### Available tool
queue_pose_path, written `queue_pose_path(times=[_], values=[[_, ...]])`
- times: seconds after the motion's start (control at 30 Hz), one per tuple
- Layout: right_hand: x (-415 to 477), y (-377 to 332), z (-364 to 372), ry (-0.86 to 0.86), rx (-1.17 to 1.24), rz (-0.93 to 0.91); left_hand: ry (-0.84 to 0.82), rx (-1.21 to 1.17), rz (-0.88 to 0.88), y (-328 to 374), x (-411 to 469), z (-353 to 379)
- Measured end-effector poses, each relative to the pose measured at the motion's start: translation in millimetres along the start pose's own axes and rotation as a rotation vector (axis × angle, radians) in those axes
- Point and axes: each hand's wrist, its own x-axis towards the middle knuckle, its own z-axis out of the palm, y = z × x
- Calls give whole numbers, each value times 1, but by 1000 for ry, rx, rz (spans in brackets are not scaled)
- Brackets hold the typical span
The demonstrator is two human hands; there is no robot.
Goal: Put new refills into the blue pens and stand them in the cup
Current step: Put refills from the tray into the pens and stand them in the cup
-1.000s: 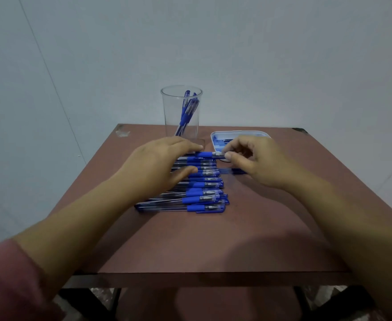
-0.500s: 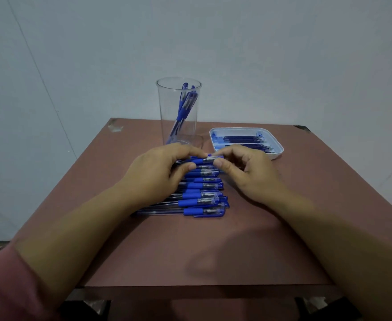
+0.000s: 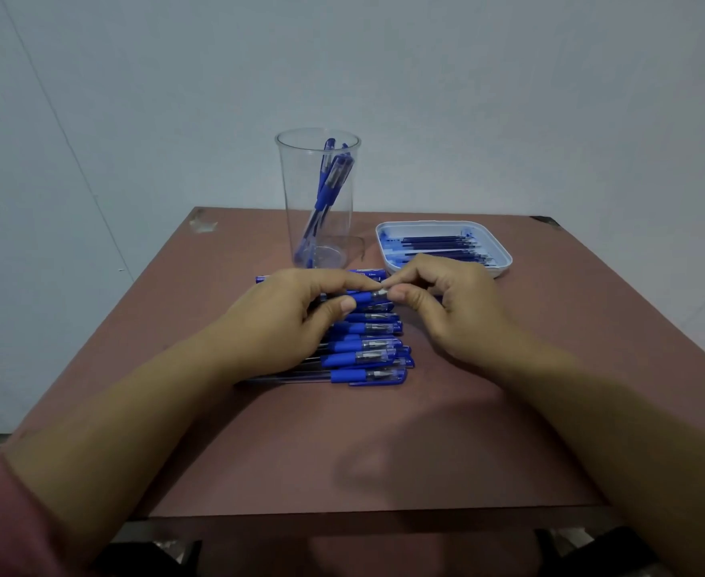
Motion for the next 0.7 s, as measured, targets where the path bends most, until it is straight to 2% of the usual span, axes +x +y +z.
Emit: queue_pose_path(times=[0.17,0.3,0.4,0.53,0.7], values=[[-3,3,-9,52,-55,-53,-20,28,20,-1,-5,-4],[-1,5,-14,27,-86,-43,129,183,65,-12,-3,-2],[-2,7,-22,25,-57,50,230,158,113,-16,0,-5],[-10,7,-40,-105,-13,209,252,117,116,-14,0,-6],[-13,5,-49,-326,-14,314,240,107,83,-12,0,-6]])
